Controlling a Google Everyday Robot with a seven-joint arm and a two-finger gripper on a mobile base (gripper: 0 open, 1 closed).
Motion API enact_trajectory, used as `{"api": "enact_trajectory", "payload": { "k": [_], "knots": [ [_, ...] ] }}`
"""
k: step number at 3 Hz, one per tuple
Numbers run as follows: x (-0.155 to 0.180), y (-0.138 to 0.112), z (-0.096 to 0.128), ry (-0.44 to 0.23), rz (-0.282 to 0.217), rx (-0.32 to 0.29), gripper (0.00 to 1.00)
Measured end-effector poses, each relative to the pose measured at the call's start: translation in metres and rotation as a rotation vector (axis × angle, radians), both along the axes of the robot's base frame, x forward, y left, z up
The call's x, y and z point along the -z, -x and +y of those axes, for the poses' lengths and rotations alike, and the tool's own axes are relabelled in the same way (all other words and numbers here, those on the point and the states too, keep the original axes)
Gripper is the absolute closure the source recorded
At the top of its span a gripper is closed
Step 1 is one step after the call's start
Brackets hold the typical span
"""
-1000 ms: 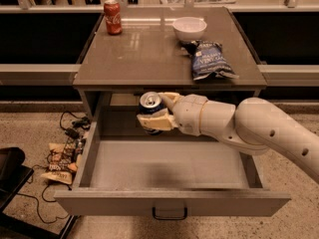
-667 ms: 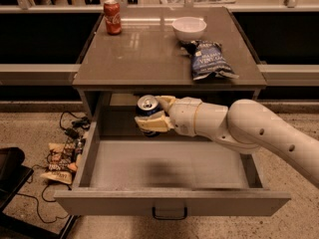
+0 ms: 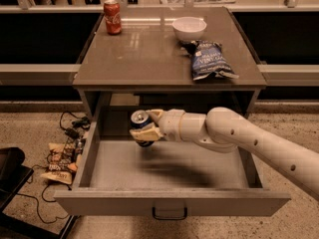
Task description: Place pepsi can into top drawer
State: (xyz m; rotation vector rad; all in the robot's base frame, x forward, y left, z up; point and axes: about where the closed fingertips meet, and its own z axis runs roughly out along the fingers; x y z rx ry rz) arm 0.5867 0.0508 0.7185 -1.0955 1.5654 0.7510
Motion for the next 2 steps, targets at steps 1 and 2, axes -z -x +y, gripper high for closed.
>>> {"api": "enact_trajectory", "payload": {
  "k": [1, 2],
  "knots": [
    [0.026, -0.003, 0.013, -0.006, 0.006, -0.046, 1.00],
    [0.057, 0.003, 0.023, -0.015, 0.062, -0.072, 0.81]
  ]
}}
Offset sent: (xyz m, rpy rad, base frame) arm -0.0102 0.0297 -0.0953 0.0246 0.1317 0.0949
